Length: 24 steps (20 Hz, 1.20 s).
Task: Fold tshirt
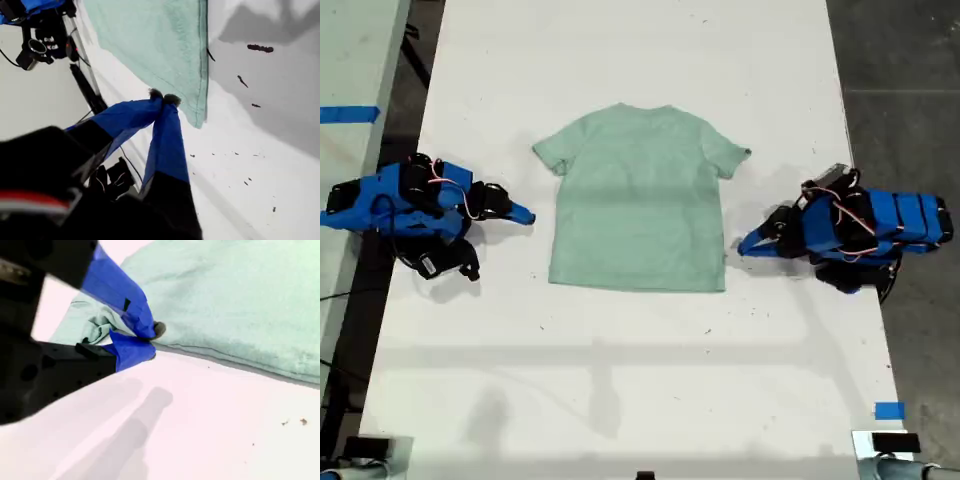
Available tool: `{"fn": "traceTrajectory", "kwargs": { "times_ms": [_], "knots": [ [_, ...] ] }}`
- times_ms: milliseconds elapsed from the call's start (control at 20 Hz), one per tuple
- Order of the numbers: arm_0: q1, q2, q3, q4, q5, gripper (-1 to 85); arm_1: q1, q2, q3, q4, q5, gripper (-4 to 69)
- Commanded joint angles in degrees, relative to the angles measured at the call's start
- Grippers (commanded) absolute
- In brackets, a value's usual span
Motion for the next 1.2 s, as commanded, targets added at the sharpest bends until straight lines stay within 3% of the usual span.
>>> {"fn": "traceTrajectory", "kwargs": {
  "times_ms": [0, 400, 550, 750, 1150],
  "knots": [
    [-1.3, 0.0, -0.5, -0.5, -3.6, 0.3, 0.8, 0.0, -0.3, -0.9, -2.3, -0.3],
    [-6.2, -0.8, -3.2, -0.6, -7.5, 0.0, -0.5, -1.3, -3.8, -0.1, -8.3, -0.3],
    [-8.5, -23.3, -14.8, -6.1, -5.1, 0.0, 3.5, -15.2, -14.8, 0.5, -16.1, -0.3],
    [-14.8, -55.5, -41.2, -5.6, 4.4, 0.0, 16.7, -40.5, -38.6, 5.6, -34.3, -0.3],
    [-37.3, -68.5, -67.0, 11.5, 17.0, 0.0, 43.9, -61.3, -65.2, 16.4, -59.7, -0.5]
  ]
}}
